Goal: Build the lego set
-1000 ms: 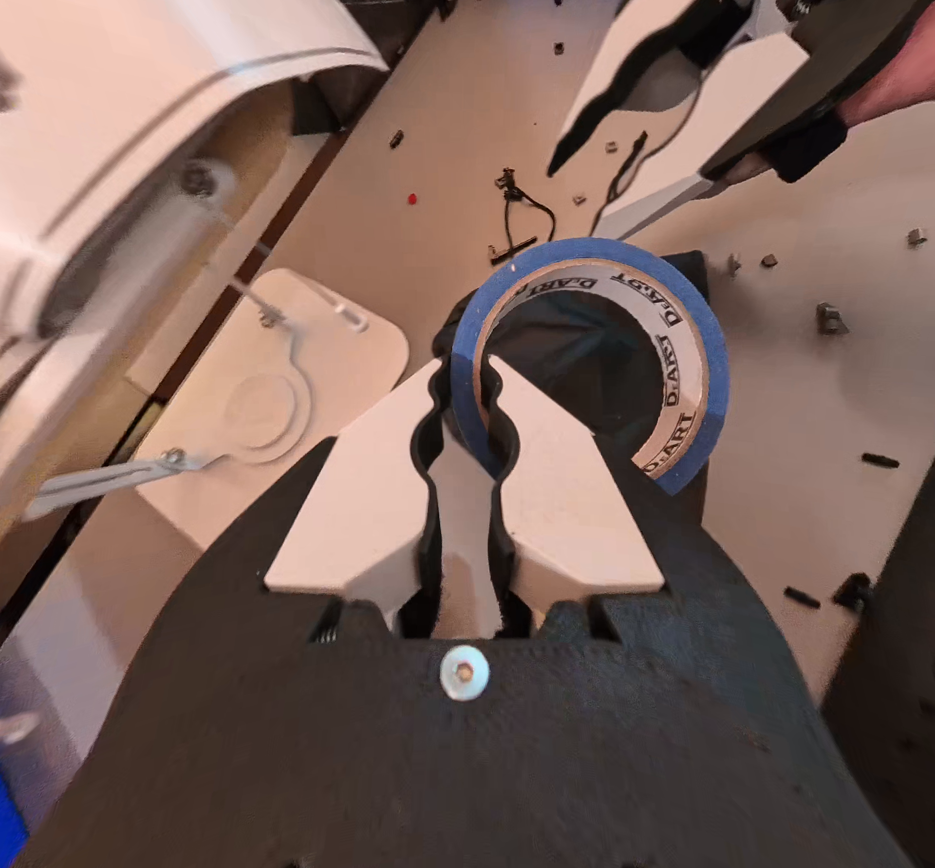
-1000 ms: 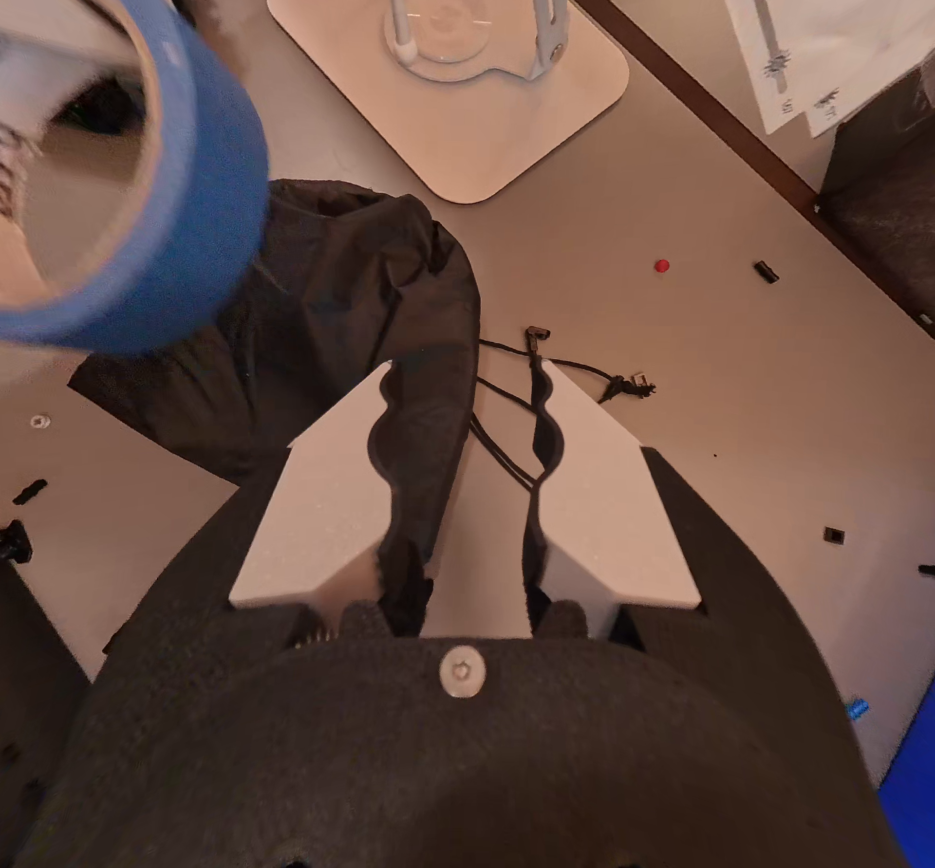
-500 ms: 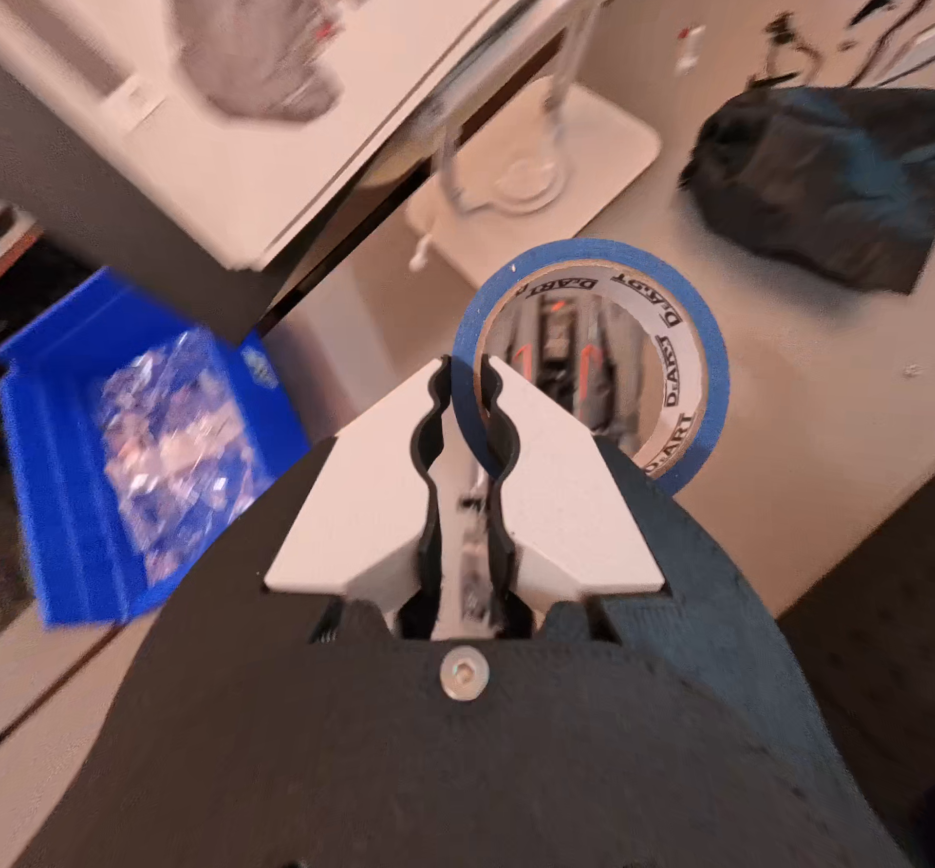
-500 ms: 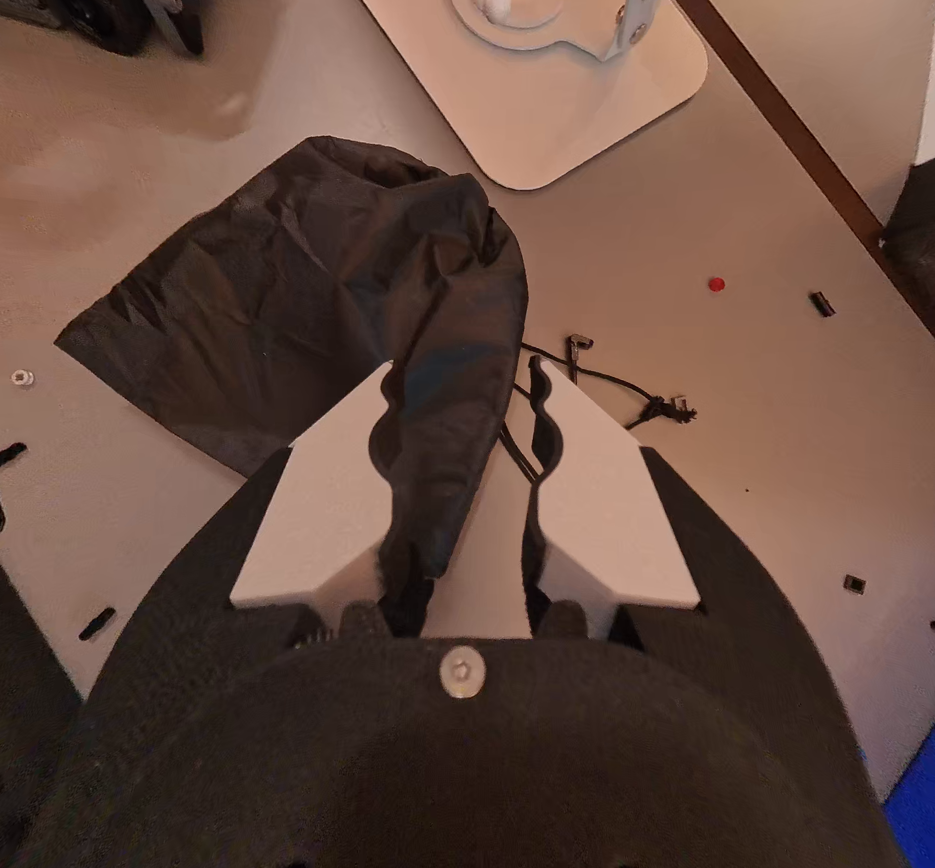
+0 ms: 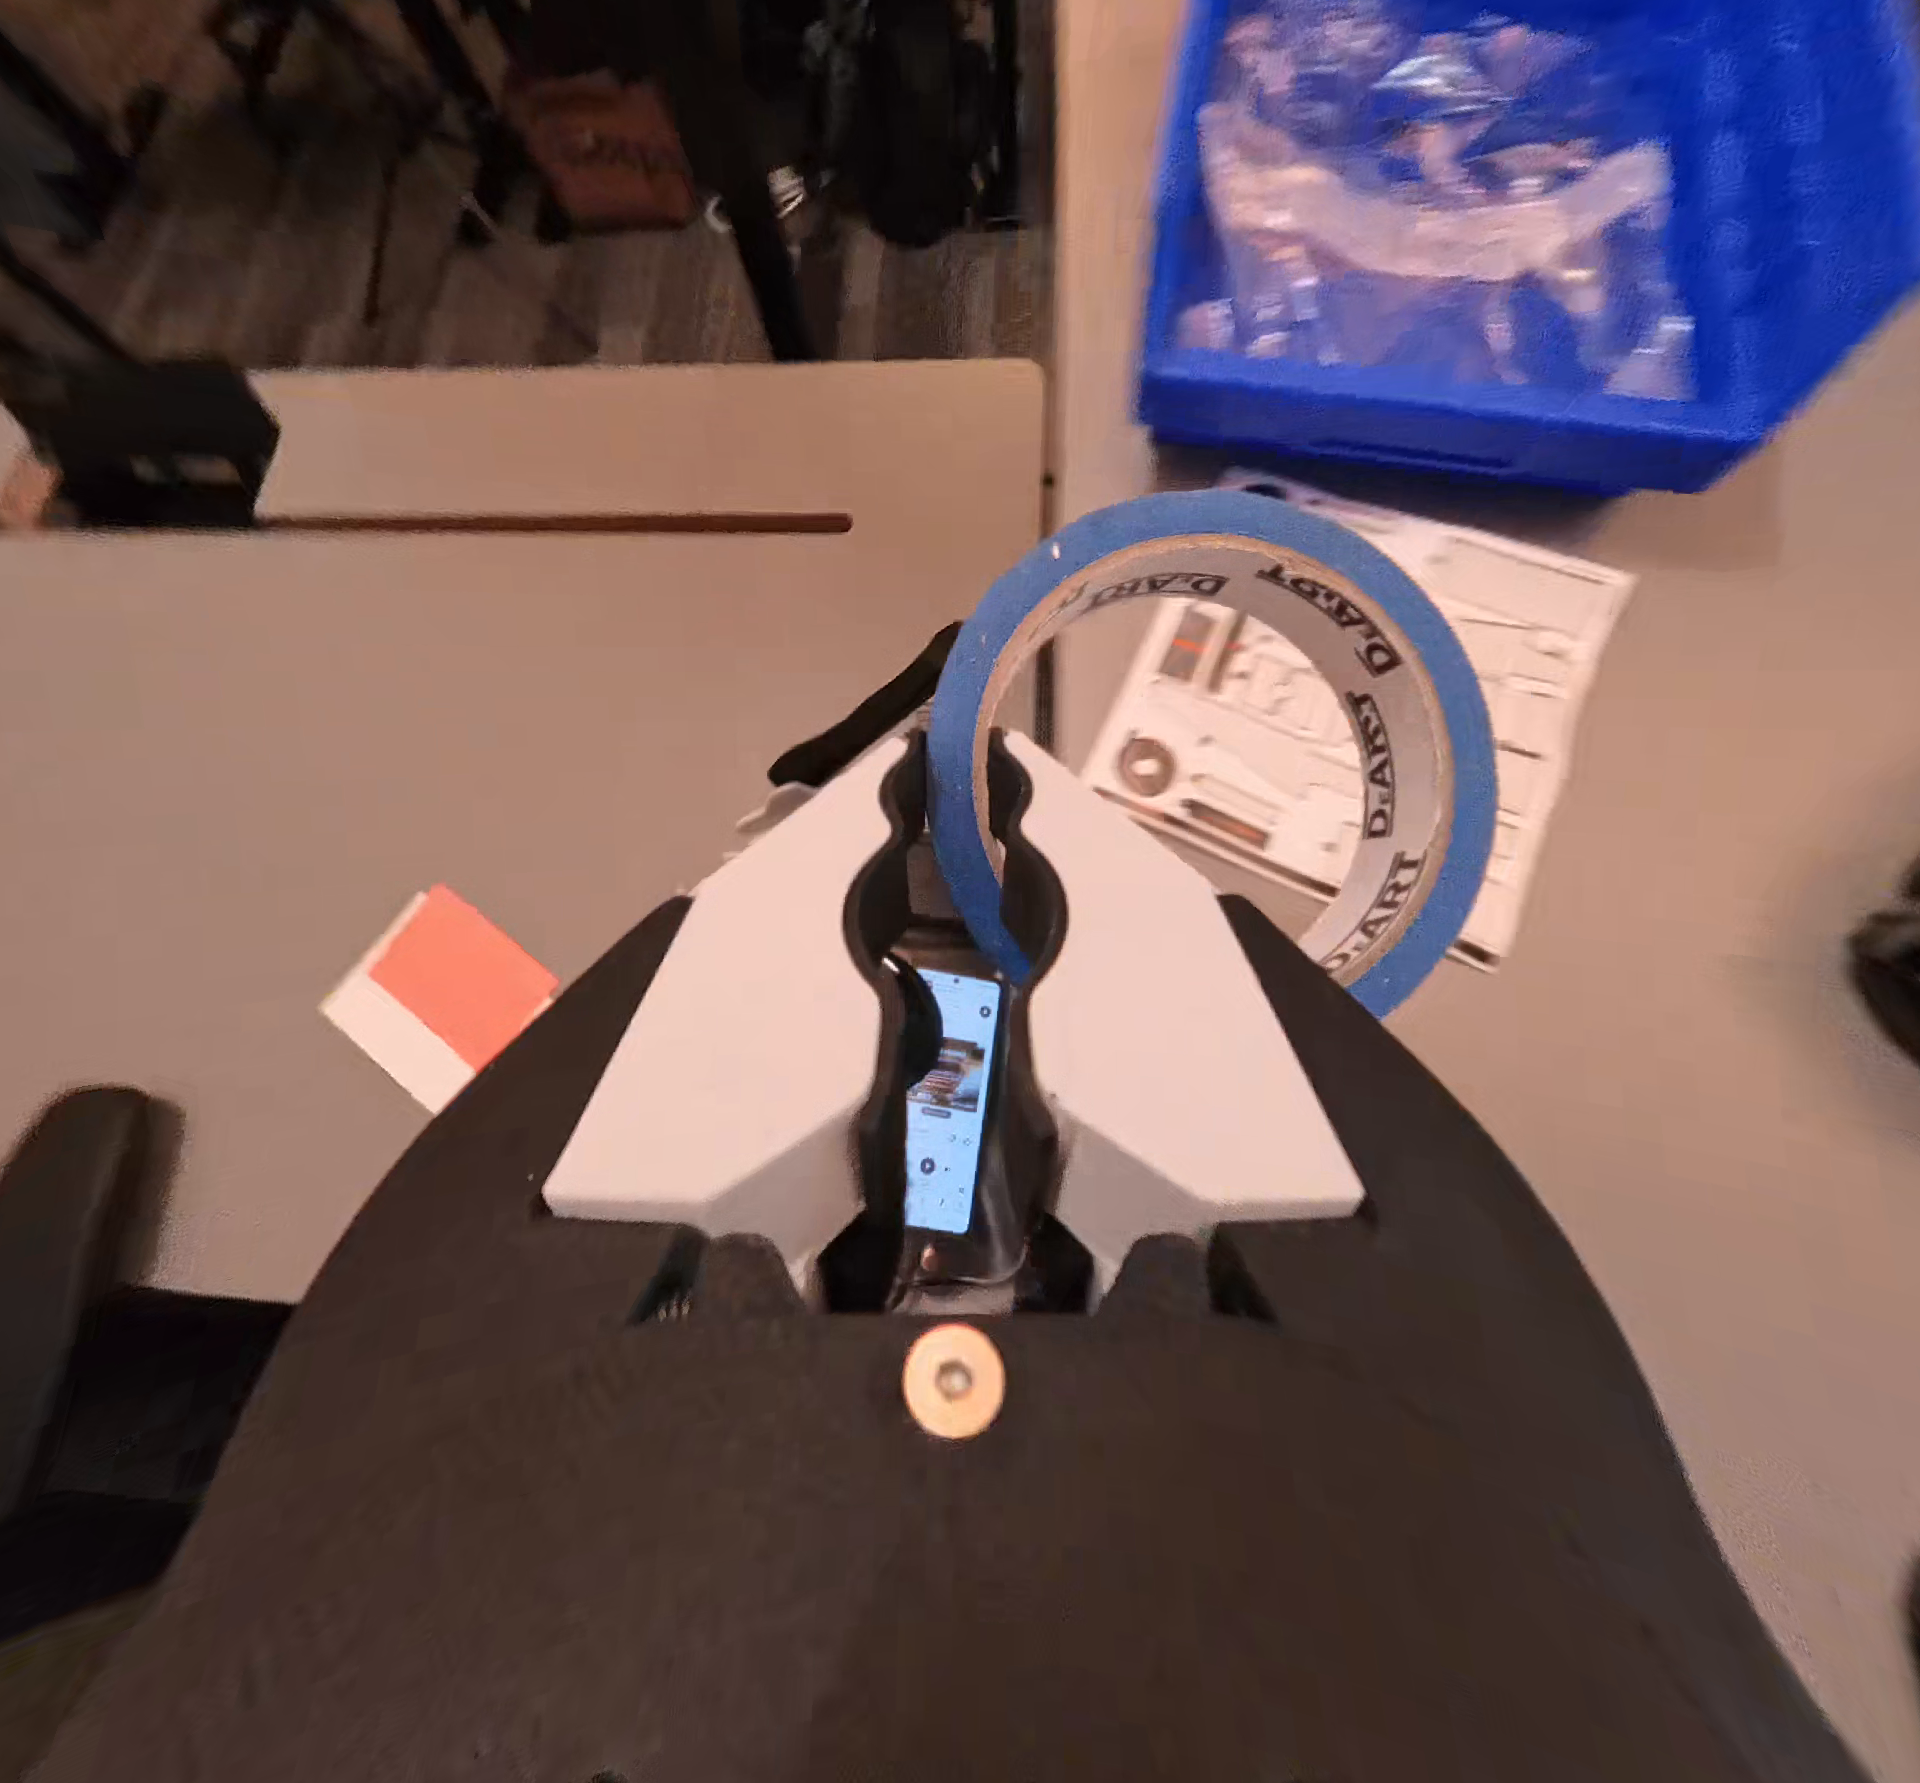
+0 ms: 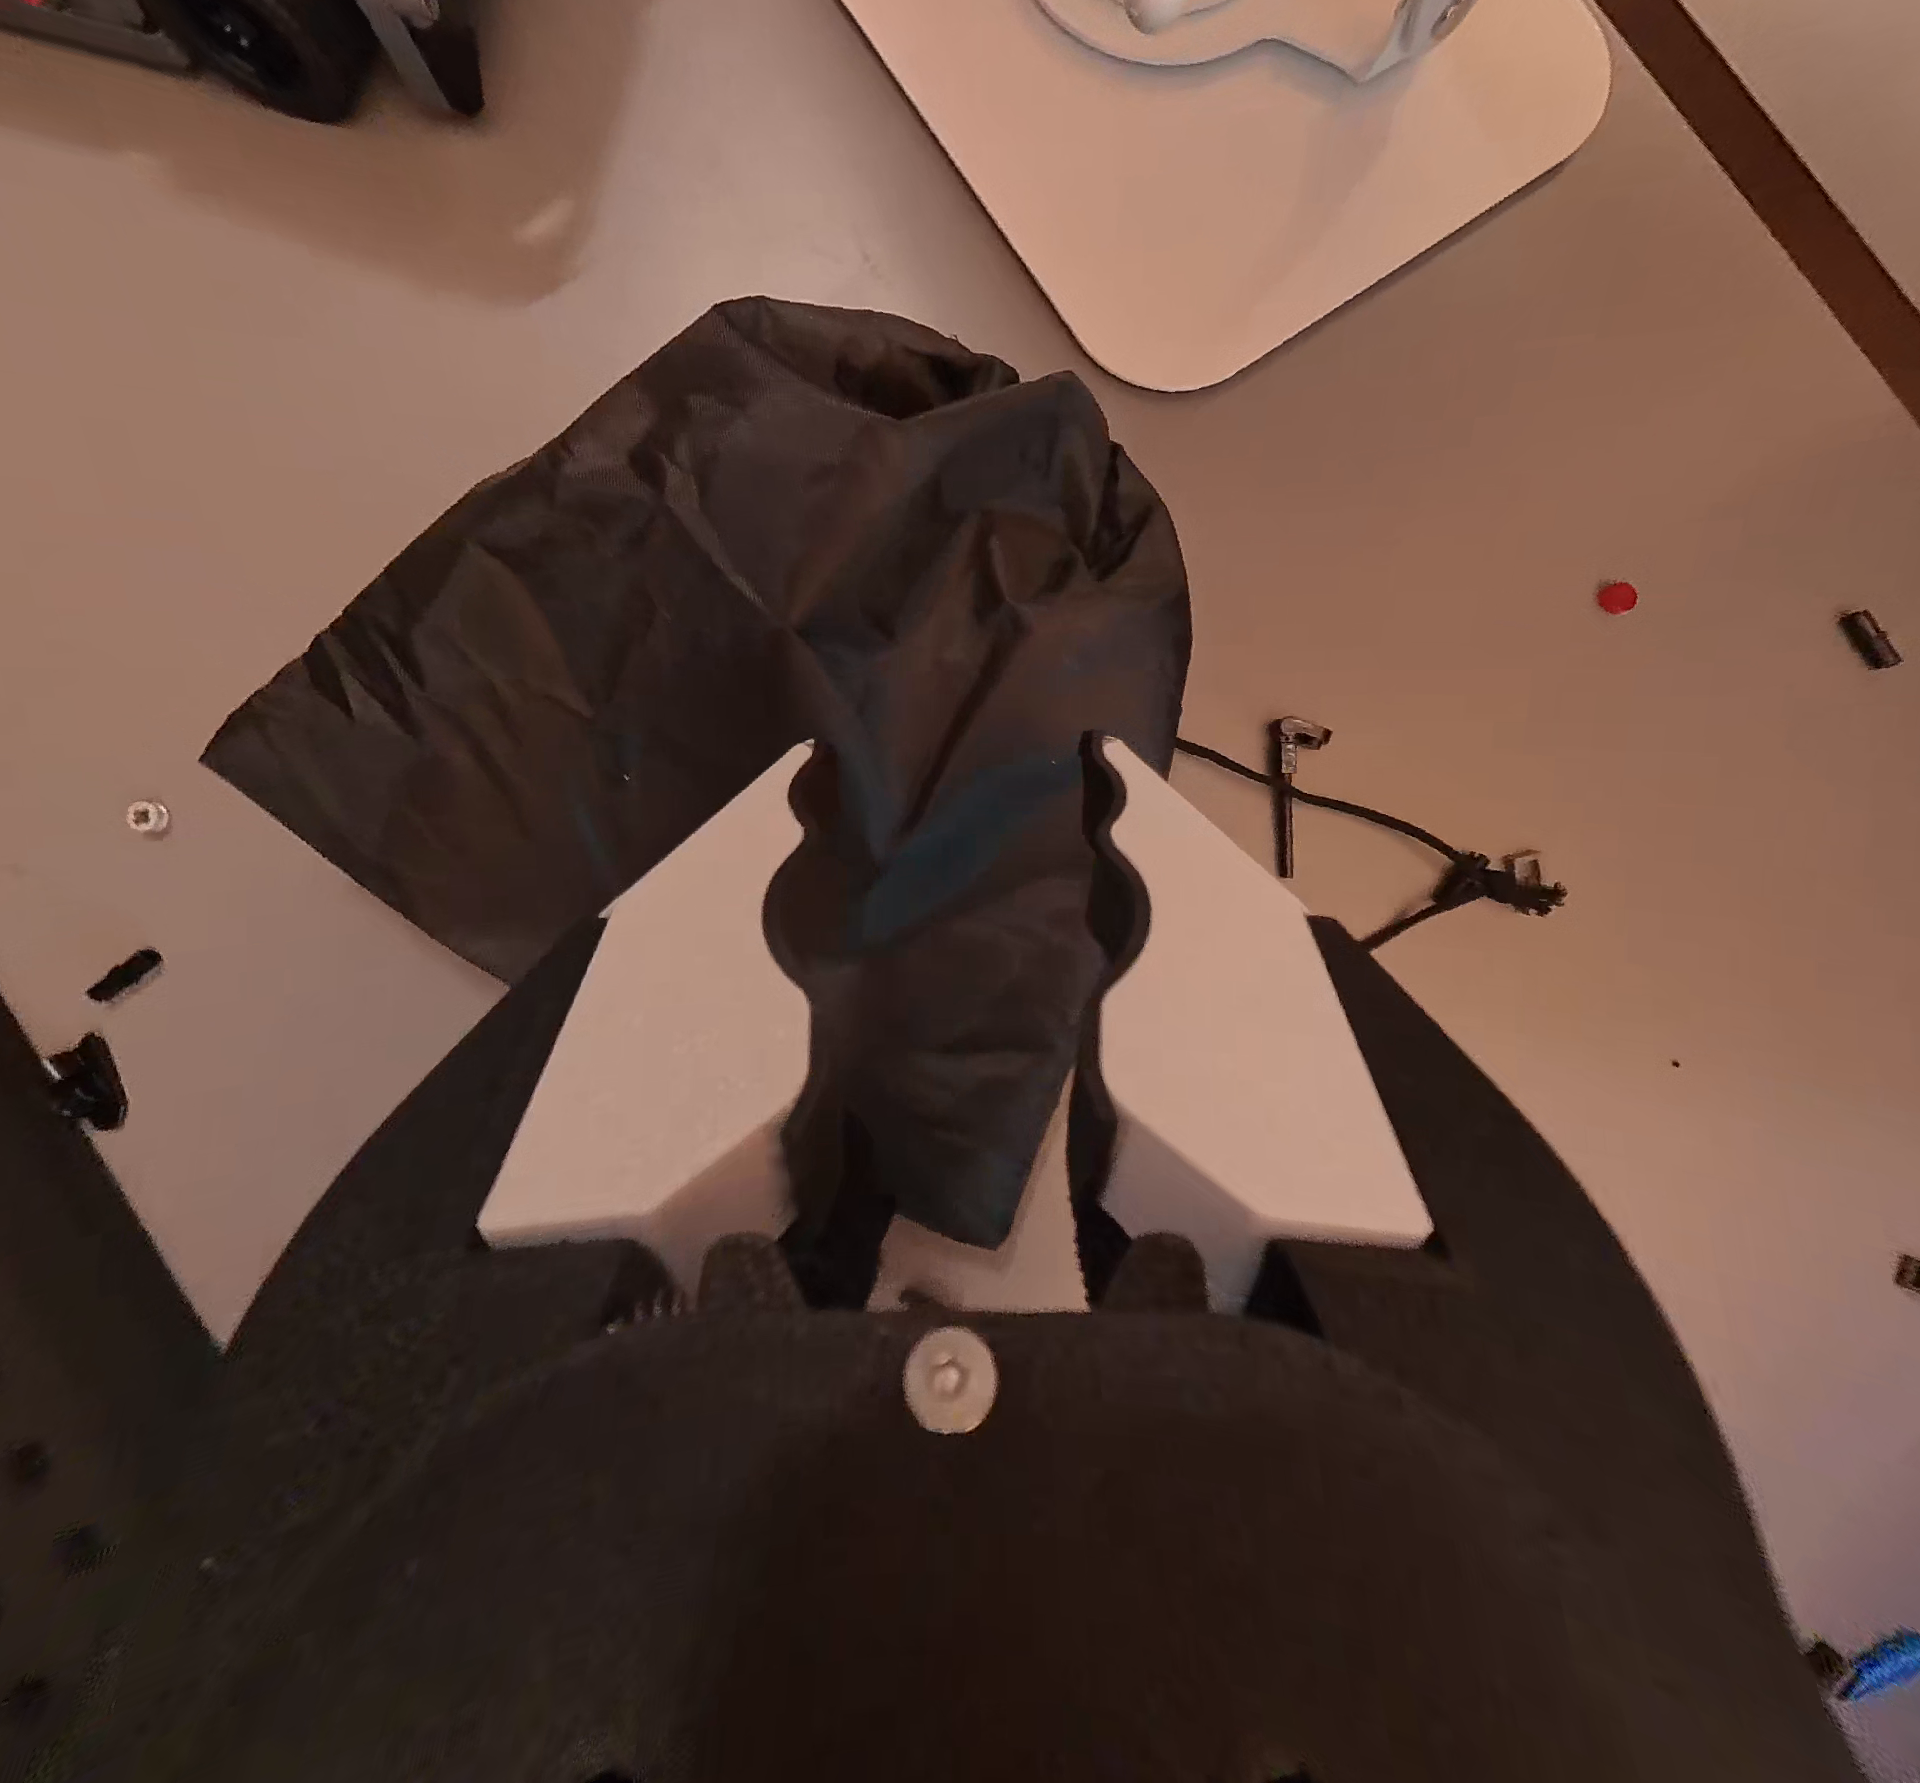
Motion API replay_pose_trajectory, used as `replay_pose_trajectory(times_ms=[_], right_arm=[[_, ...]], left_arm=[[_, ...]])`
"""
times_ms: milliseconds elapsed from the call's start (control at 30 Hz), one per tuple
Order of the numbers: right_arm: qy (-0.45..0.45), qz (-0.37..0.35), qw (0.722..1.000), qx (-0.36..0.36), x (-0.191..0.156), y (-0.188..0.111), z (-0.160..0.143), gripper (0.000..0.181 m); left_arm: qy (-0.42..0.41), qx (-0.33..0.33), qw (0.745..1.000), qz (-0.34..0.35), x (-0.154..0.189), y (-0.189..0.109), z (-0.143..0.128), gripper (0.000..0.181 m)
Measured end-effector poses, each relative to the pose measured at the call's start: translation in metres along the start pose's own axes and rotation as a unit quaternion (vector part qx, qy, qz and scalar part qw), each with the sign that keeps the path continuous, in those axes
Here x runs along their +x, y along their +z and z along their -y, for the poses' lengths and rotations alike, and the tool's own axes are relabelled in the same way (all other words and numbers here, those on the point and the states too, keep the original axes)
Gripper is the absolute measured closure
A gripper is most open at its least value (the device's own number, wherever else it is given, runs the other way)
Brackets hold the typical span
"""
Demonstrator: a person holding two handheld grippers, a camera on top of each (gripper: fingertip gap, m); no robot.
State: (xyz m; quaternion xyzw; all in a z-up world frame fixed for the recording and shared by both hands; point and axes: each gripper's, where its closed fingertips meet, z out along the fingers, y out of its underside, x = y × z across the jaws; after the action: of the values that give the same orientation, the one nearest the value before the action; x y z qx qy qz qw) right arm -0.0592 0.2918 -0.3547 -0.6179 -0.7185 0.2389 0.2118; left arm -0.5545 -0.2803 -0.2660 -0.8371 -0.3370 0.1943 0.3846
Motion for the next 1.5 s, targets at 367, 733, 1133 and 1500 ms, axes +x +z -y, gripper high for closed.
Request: replay_pose_trajectory(times_ms=[367, 733, 1133, 1500], right_arm=[[0.084, -0.008, 0.996, -0.022, -0.003, 0.009, -0.011, 0.136], [0.132, -0.055, 0.988, -0.06, 0.005, 0.003, -0.023, 0.139], [0.158, -0.072, 0.984, -0.051, 0.01, 0.008, -0.008, 0.14], [0.126, -0.076, 0.989, -0.011, 0.015, -0.007, 0.01, 0.13]], left_arm=[[-0.142, -0.106, 0.983, 0.049, -0.128, 0.174, -0.135, 0.173], [-0.206, -0.207, 0.951, 0.105, -0.234, 0.279, -0.208, 0.173], [-0.197, -0.268, 0.927, 0.171, -0.263, 0.319, -0.268, 0.172], [-0.18, -0.135, 0.968, 0.115, -0.225, 0.261, -0.138, 0.136]])
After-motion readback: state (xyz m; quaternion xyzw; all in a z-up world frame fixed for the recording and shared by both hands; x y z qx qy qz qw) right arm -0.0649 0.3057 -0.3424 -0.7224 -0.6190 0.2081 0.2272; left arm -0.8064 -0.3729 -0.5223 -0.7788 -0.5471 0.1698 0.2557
